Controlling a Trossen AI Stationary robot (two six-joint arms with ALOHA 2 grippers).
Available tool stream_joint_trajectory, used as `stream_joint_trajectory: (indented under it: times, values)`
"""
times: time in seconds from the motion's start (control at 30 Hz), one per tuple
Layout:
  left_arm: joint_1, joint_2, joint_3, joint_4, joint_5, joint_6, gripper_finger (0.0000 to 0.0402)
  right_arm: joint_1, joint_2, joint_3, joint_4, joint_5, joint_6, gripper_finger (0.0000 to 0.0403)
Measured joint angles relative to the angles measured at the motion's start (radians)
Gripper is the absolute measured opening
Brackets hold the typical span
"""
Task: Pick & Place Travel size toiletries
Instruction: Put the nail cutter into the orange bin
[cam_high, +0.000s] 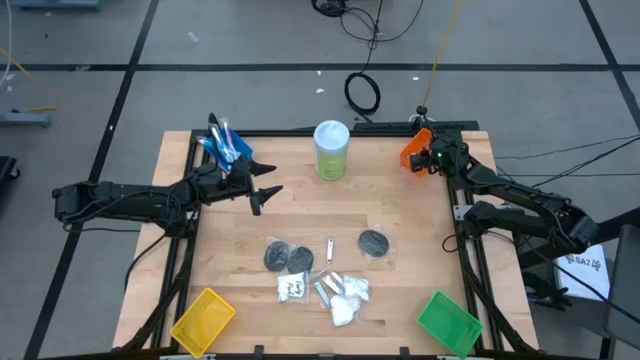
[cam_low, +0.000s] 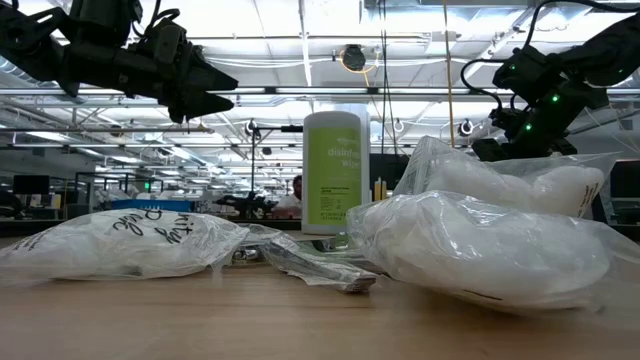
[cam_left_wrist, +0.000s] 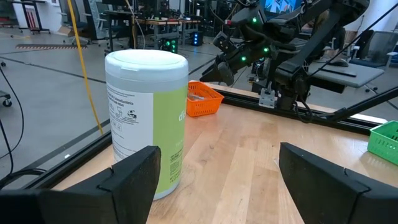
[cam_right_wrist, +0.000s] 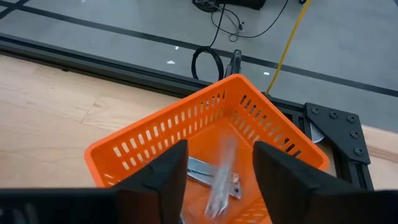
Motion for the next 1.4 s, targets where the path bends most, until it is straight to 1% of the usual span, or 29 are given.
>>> stream_joint_trajectory:
  times: [0.13,0.2,0.23,0.3,0.43,0.5,0.57,0.63,0.73,0.83,0.97,1.03,1.13,1.23,1.3,1.4]
  values:
    - [0.000,0.000,0.000,0.000,0.000,0.000,0.0321,0.002,0.000,0.000,0.001,-0.002,-0.004,0.0192]
    - [0.000,0.000,0.000,0.000,0.000,0.000,0.0321,0.009,-0.003,0.000,0.005,-0.041,-0.010,0.0195]
    - [0.000,0.000,0.000,0.000,0.000,0.000,0.0321,0.013,-0.007,0.000,0.021,-0.083,-0.023,0.0196]
    - [0.000,0.000,0.000,0.000,0.000,0.000,0.0321,0.026,-0.023,0.000,0.068,-0.204,-0.044,0.0195]
    - [0.000,0.000,0.000,0.000,0.000,0.000,0.0321,0.080,-0.066,0.000,0.212,-0.529,-0.010,0.0191]
    - [0.000,0.000,0.000,0.000,0.000,0.000,0.0321,0.129,-0.083,0.000,0.308,-0.676,0.018,0.0190]
    - [0.000,0.000,0.000,0.000,0.000,0.000,0.0321,0.198,-0.089,0.000,0.393,-0.771,0.043,0.0191]
    - [0.000,0.000,0.000,0.000,0.000,0.000,0.0321,0.288,-0.086,0.000,0.452,-0.804,0.057,0.0194]
    - [0.000,0.000,0.000,0.000,0.000,0.000,0.0321,0.449,-0.059,0.000,0.505,-0.788,0.057,0.0200]
    - [0.000,0.000,0.000,0.000,0.000,0.000,0.0321,0.603,-0.023,0.000,0.544,-0.732,0.041,0.0211]
    - [0.000,0.000,0.000,0.000,0.000,0.000,0.0321,0.781,0.034,0.004,0.584,-0.657,0.024,0.0234]
    - [0.000,0.000,0.000,0.000,0.000,0.000,0.0321,0.871,0.082,0.025,0.565,-0.592,0.023,0.0245]
    - [0.000,0.000,0.000,0.000,0.000,0.000,0.0321,0.985,0.182,0.100,0.467,-0.471,0.022,0.0254]
    - [0.000,0.000,0.000,0.000,0.000,0.000,0.0321,1.065,0.316,0.229,0.317,-0.378,0.029,0.0255]
    - [0.000,0.000,0.000,0.000,0.000,0.000,0.0321,1.101,0.411,0.328,0.222,-0.355,0.037,0.0255]
    - [0.000,0.000,0.000,0.000,0.000,0.000,0.0321,1.131,0.554,0.471,0.097,-0.354,0.044,0.0251]
